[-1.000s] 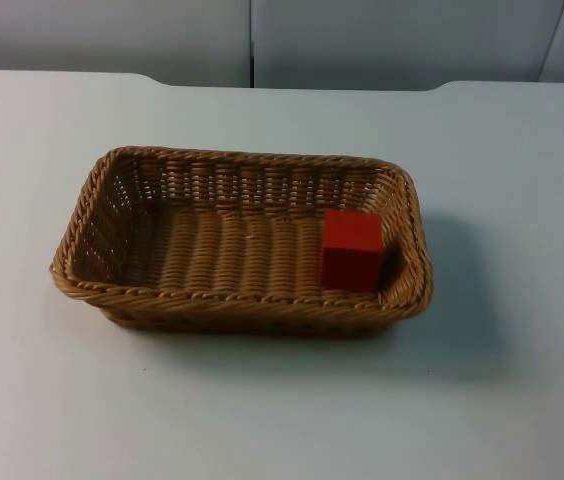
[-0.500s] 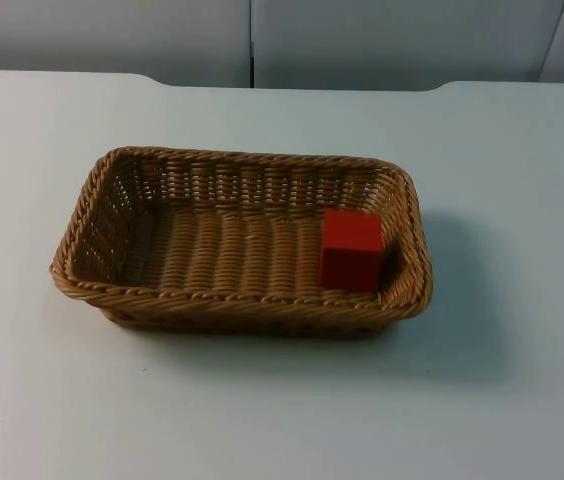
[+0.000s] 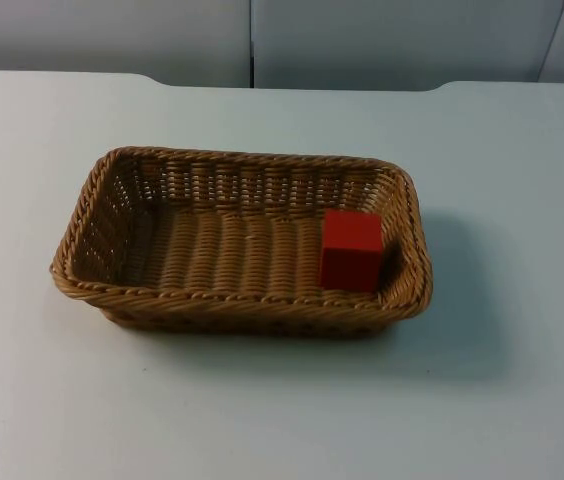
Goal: Pick up the basket with the left hand and place the cube into the basket with the right hand.
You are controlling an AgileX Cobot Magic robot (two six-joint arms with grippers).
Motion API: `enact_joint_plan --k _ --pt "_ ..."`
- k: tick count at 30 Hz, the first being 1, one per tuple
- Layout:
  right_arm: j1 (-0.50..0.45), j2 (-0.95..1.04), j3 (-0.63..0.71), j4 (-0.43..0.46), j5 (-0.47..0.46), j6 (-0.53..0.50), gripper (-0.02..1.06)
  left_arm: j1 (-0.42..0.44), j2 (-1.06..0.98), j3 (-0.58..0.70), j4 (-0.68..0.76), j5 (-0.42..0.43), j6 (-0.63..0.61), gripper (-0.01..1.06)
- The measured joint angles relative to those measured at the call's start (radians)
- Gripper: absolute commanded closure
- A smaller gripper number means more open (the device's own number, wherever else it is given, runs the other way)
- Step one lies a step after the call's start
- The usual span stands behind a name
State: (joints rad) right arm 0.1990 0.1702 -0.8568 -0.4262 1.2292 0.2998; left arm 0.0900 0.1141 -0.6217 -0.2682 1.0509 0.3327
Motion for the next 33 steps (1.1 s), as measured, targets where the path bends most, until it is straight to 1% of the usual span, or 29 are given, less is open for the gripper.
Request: enact_joint_plan --k 2,5,6,7,10,11,14,16,17,18,21,27,33 --pt "0.0 -0.071 0.031 0.029 -0.011 -0.028 1.05 -0.011 -0.068 0.002 0.012 0.0 0.004 1.05" --pt "0.0 -0.154 0.047 0.088 -0.06 -0.101 1.05 -0.027 -0.109 0.002 0.039 0.009 0.004 1.05" --pt "0.0 -0.154 0.047 0.088 -0.06 -0.101 1.05 -0.027 -0.109 0.002 0.039 0.009 0.004 1.05" --pt "0.0 -0.165 0.047 0.102 -0.07 -0.122 1.05 -0.037 -0.109 0.008 0.042 0.014 0.004 1.05" --pt "0.0 -0.17 0.063 0.173 -0.079 -0.171 1.05 -0.081 -0.111 0.031 0.061 0.024 0.002 1.05" --pt "0.0 -0.17 0.063 0.173 -0.079 -0.171 1.05 -0.081 -0.111 0.031 0.061 0.024 0.002 1.05" --pt "0.0 -0.169 0.122 0.315 -0.092 -0.233 1.05 -0.122 -0.111 0.052 0.106 0.038 -0.012 1.05" --pt "0.0 -0.169 0.182 0.372 -0.102 -0.259 1.05 -0.139 -0.111 0.056 0.141 0.04 -0.031 1.05" --pt "0.0 -0.169 0.182 0.372 -0.102 -0.259 1.05 -0.139 -0.111 0.056 0.141 0.04 -0.031 1.05" --pt "0.0 -0.169 0.225 0.392 -0.103 -0.267 1.05 -0.146 -0.111 0.062 0.159 0.041 -0.041 1.05" --pt "0.0 -0.167 0.309 0.41 -0.117 -0.27 1.05 -0.15 -0.111 0.073 0.17 0.042 -0.055 1.05" --pt "0.0 -0.167 0.336 0.433 -0.137 -0.273 1.05 -0.159 -0.111 0.095 0.173 0.038 -0.074 1.05" --pt "0.0 -0.167 0.341 0.426 -0.138 -0.273 1.05 -0.184 -0.111 0.101 0.173 0.038 -0.075 1.05"
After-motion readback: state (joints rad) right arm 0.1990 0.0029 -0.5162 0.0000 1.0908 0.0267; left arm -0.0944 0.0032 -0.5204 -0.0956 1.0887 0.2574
